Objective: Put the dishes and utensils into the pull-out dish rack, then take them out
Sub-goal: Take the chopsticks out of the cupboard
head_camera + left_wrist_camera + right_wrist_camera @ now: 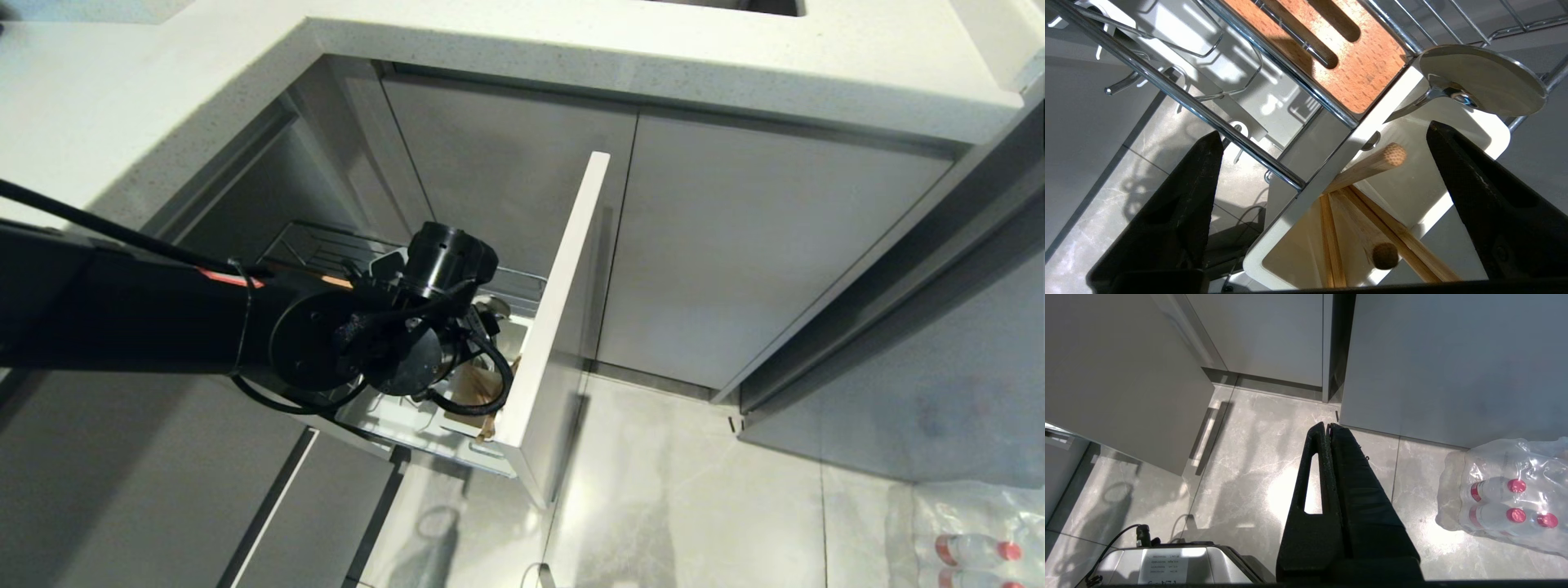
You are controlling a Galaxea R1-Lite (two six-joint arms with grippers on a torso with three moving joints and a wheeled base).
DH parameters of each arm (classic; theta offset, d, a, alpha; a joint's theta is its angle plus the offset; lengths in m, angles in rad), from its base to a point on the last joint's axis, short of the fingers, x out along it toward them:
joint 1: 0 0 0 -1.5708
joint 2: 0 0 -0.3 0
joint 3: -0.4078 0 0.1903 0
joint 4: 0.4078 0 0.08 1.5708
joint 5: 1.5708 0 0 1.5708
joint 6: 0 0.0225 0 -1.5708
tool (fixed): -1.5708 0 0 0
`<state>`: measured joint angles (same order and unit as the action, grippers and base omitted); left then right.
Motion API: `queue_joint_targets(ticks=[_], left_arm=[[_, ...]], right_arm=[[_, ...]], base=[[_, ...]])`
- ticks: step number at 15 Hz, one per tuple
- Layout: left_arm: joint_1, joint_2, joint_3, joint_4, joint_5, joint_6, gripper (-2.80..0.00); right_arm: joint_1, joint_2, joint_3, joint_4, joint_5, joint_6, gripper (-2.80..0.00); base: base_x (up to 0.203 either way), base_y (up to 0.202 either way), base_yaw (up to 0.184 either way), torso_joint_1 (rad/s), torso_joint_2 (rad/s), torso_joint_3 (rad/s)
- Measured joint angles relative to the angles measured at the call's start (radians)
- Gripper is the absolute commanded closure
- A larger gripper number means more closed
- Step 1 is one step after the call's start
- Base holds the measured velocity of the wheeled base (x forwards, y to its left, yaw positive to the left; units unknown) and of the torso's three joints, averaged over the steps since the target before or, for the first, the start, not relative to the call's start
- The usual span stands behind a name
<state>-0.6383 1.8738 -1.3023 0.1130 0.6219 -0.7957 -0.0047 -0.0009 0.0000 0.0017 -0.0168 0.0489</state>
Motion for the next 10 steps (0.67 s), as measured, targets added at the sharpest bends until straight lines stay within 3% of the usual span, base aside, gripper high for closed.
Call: queue_joint_targets(ticks=[1, 10], left_arm=[[0.0, 0.001, 0.0, 0.0, 0.0, 0.0, 0.0], [-0.001, 0.002, 0.0, 0.0, 0.0, 0.0, 0.0]], right_arm=[[0.0, 0.0, 0.0, 0.0, 0.0, 0.0, 0.0], [0.001, 0.0, 0.0, 0.0, 0.0, 0.0, 0.0]], base=[[0.0, 0.0, 0.0, 0.0, 0.0, 0.0], [0.0, 0.0, 0.0, 0.0, 0.0, 0.0]])
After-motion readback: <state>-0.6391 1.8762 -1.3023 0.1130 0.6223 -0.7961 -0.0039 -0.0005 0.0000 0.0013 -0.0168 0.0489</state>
